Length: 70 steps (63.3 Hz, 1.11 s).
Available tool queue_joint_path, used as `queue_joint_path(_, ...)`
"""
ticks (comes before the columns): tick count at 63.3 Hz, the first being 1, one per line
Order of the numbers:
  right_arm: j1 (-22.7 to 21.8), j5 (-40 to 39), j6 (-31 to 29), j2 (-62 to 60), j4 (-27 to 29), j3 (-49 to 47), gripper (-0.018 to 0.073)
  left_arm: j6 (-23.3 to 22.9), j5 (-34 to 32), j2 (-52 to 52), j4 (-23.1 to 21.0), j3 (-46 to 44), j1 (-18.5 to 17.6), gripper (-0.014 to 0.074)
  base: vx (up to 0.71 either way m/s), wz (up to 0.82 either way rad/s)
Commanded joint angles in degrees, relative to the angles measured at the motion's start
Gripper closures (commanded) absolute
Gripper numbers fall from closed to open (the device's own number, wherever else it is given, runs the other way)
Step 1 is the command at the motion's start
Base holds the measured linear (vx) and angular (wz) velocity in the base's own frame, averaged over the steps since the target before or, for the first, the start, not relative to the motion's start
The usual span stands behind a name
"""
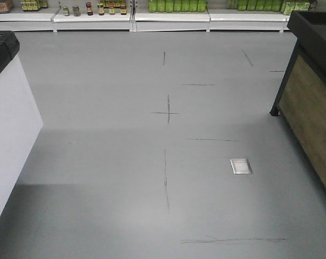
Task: Pick three apples into basket with both arms
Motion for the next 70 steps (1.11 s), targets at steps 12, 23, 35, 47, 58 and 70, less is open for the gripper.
queue_joint_path(12, -0.3, -4.1, -0.4, -0.7, -0.7, 0.7, 0.0564, -0.6, -4.4, -0.8, -0.1, -1.5, 0.0, 0.0603, 0.13, -0.01)
queue_joint_path(23, -0.3, -4.1, -0.4, -0.7, -0.7, 0.7, 0.0564, -0.6, -4.4, -0.8, -0.1, -1.5, 0.0, 0.0603, 0.13, 0.13)
queue_joint_path(35, -0.3, -4.1, -0.4, -0.7, -0.7, 0.7, 0.0564, -0.6, -4.4, -0.8, -0.1, -1.5, 0.0, 0.0603, 0.15, 0.10)
queue_joint_path(47, -0.3, -4.1, -0.4, -0.7, -0.7, 0.7, 0.0564, -0.6, -4.4, -0.8, -0.1, -1.5, 0.0, 0.0603, 0.15, -0.01)
queue_joint_path(58, -0.3, -4.1, -0.4, -0.7, -0.7, 0.7, 0.0564, -0.6, -4.4, -0.8, -0.1, -1.5, 0.0, 0.0603, 0.17, -0.04)
queue_joint_path(70, -0.3, -4.1, -0.4, -0.7, -0.7, 0.7, 0.0564, -0.6, -4.4, -0.8, -0.1, -1.5, 0.0, 0.0603, 0.18, -0.03)
